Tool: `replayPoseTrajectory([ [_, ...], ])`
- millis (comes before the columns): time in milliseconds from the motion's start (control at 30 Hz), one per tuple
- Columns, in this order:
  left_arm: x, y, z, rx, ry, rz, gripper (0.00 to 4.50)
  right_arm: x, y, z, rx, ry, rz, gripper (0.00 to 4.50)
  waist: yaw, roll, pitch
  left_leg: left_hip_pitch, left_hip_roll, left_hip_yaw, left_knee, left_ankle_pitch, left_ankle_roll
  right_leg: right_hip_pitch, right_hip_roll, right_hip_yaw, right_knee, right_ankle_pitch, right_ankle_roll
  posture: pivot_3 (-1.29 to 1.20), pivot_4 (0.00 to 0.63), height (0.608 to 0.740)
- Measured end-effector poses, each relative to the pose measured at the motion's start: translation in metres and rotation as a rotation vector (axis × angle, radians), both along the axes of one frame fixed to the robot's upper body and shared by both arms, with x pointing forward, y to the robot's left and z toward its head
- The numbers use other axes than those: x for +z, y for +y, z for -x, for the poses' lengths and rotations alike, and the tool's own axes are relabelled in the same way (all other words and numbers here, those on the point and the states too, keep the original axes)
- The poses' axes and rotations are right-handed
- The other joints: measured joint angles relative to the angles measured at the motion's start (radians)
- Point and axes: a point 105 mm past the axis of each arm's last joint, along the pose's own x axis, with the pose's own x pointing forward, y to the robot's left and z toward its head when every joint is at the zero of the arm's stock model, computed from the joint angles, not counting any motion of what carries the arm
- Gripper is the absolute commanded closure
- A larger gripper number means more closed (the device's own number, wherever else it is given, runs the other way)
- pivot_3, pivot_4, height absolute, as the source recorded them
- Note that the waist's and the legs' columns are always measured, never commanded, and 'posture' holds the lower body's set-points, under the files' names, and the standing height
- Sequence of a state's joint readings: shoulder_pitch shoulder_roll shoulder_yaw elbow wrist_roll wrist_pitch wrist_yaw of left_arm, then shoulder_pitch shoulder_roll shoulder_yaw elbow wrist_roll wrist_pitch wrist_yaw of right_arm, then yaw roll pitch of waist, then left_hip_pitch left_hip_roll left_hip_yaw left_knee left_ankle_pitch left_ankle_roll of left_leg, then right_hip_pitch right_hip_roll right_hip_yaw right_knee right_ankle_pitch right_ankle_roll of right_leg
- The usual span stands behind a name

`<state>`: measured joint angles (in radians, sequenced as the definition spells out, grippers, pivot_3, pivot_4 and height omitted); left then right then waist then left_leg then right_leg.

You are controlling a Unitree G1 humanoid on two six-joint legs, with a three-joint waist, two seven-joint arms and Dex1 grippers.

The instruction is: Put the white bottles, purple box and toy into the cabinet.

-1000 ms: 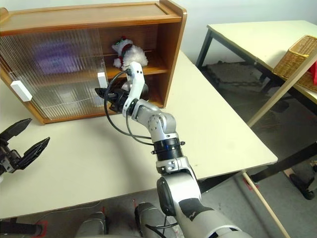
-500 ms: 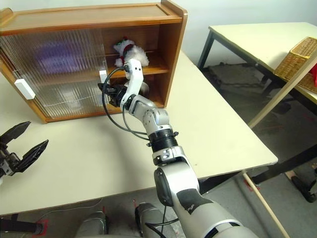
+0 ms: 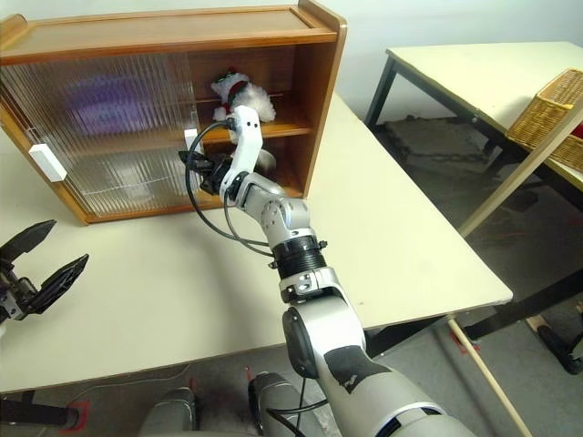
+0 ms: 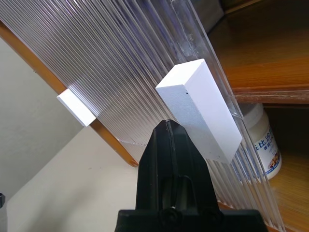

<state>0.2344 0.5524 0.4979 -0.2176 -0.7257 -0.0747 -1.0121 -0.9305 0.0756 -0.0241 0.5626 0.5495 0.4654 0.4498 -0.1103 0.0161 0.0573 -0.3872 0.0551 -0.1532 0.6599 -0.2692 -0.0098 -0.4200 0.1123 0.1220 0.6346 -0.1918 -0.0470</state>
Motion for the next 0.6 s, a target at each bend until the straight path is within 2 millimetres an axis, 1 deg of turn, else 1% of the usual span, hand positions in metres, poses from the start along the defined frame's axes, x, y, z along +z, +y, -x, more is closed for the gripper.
replayPoseTrajectory([
  [333, -0.0008, -0.0002, 0.0001, 0.003, 0.000, 0.009, 0.00, 0.0006, -0.0013, -0.0037, -0.051, -0.028, 0.026, 4.49, 0.003, 0.000, 0.000, 0.000, 0.000, 0.000, 0.000, 0.000, 0.000, 0.000, 0.000, 0.000, 0.000, 0.001, 0.000, -0.11, 0.054, 0.740],
  [600, -0.0021, 0.0007, -0.0002, 0.007, 0.003, 0.013, 0.00, 0.0009, -0.0045, -0.0086, -0.115, -0.080, 0.067, 4.49, 0.011, -0.001, 0.000, 0.000, 0.000, -0.001, 0.001, 0.000, 0.000, 0.000, 0.000, 0.000, 0.000, 0.006, 0.001, -0.11, 0.052, 0.740],
])
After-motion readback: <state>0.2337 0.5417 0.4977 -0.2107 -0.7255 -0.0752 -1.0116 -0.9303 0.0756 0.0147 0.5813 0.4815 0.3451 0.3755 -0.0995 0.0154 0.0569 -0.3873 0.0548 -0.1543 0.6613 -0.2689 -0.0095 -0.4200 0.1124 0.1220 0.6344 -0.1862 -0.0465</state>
